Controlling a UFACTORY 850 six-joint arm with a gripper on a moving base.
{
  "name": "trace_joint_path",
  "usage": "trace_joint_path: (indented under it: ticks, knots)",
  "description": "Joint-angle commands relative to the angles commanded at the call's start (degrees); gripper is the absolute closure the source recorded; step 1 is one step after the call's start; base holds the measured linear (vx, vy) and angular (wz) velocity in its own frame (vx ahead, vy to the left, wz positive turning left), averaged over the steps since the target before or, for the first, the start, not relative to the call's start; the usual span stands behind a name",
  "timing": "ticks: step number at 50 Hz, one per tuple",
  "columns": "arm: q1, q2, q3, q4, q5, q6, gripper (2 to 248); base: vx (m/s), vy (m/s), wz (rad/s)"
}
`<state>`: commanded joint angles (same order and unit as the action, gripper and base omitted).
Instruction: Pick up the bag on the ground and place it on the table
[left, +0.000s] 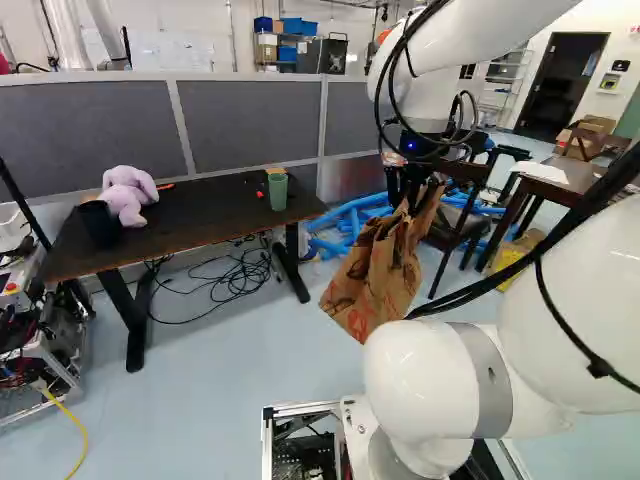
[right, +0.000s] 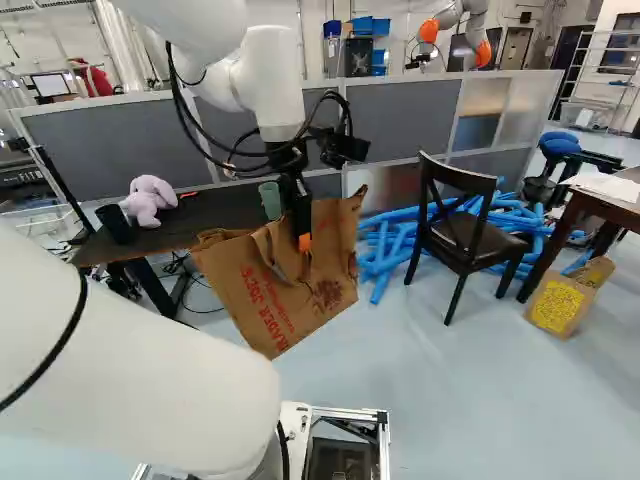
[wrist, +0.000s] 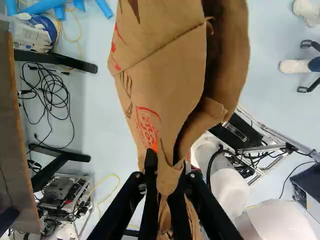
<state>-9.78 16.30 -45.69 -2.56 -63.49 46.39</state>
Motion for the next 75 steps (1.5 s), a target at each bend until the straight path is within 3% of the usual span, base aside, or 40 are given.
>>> trace_joint_path:
  ticks: [23, 75]
  knots:
    - [0.0, 0.0, 0.0, 0.0, 0.0, 0.0, 225, 0.0, 0.037, 0.171]
    - [0.0, 0.0, 0.0, 0.0, 0.0, 0.0, 225, 0.094, 0.077, 0.346]
